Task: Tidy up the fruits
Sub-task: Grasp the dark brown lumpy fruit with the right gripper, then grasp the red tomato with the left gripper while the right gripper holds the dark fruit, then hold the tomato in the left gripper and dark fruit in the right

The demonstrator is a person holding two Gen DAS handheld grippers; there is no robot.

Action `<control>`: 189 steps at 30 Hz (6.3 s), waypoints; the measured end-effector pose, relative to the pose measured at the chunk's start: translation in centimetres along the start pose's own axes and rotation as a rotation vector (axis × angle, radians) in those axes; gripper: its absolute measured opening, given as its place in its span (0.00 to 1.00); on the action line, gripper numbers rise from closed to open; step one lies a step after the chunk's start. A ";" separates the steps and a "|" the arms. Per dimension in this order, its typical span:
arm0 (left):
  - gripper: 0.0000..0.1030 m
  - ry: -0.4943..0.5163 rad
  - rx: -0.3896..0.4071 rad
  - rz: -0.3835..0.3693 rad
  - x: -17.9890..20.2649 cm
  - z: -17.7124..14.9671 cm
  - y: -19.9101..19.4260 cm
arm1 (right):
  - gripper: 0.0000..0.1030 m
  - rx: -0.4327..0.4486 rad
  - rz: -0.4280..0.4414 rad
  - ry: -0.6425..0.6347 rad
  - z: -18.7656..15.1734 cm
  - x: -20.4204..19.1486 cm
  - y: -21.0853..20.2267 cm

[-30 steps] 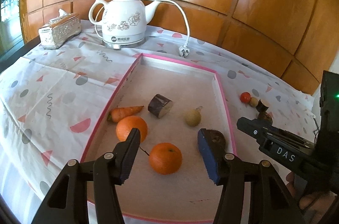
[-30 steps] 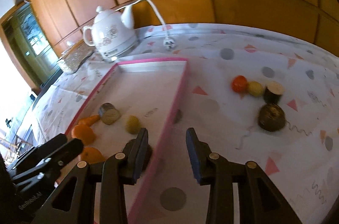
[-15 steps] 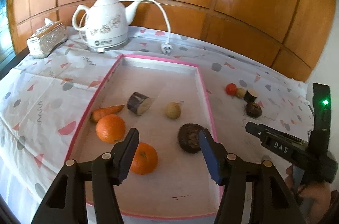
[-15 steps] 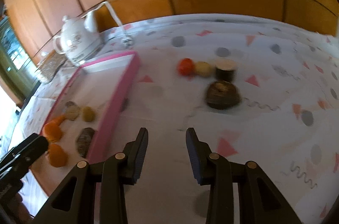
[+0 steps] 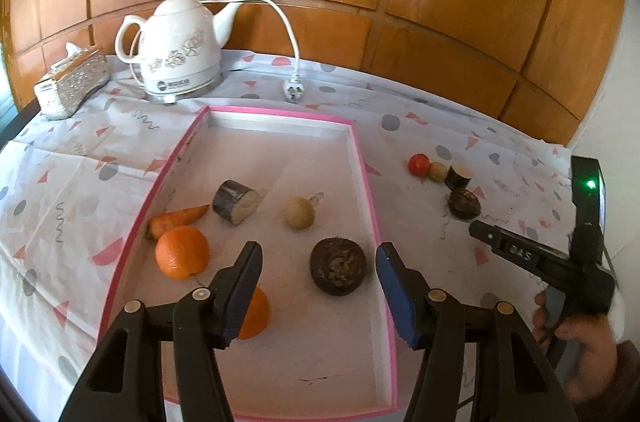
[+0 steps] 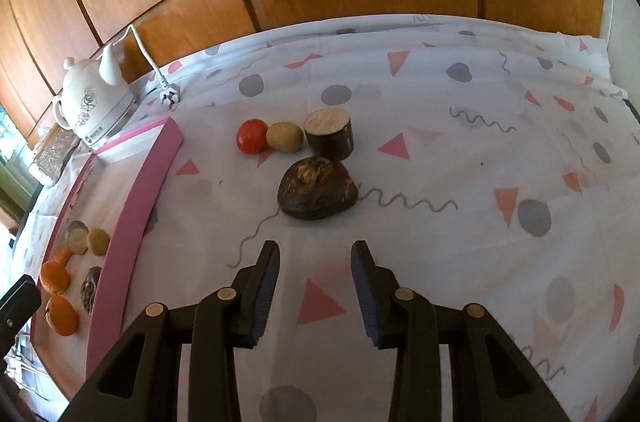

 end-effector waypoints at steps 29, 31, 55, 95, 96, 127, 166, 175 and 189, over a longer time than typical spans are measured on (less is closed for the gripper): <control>0.62 0.108 -0.065 -0.079 8.1 2.6 5.1 | 0.50 -0.023 -0.129 -0.078 0.9 3.5 2.0; 0.60 0.119 -0.076 -0.076 8.8 2.5 6.0 | 0.50 -0.022 -0.131 -0.069 0.7 3.8 1.8; 0.43 0.066 -0.218 -0.083 12.6 4.3 16.8 | 0.50 -0.011 -0.140 -0.053 2.1 4.4 3.0; 0.32 0.119 -0.301 -0.168 13.2 0.0 14.6 | 0.50 0.000 -0.117 -0.036 2.3 4.4 3.0; 0.32 0.124 -0.307 -0.164 13.1 -0.1 14.8 | 0.50 0.000 -0.118 -0.036 2.3 4.4 3.0; 0.27 0.259 -0.152 -0.120 13.0 -6.5 9.7 | 0.50 0.017 -0.114 -0.194 -3.5 4.3 -1.8; 0.28 0.253 -0.101 -0.149 12.9 -6.6 9.7 | 0.51 0.055 -0.117 -0.159 -4.0 4.4 -1.9; 0.28 0.259 -0.099 -0.144 12.9 -6.6 9.7 | 0.50 0.055 -0.118 -0.159 -4.0 4.4 -1.8; 0.26 0.152 -0.129 -0.206 11.4 -1.9 5.4 | 0.50 0.056 -0.127 -0.166 -4.0 4.3 -1.9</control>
Point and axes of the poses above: each gripper's, at about its wrist camera, not at the fingertips, and y roughly the way its jaws point, x to its right, z to its top, the point moved 9 cm from there along y, roughly the way its jaws point, and after that the axes turned 12 degrees about -y, right-handed, at the moved point
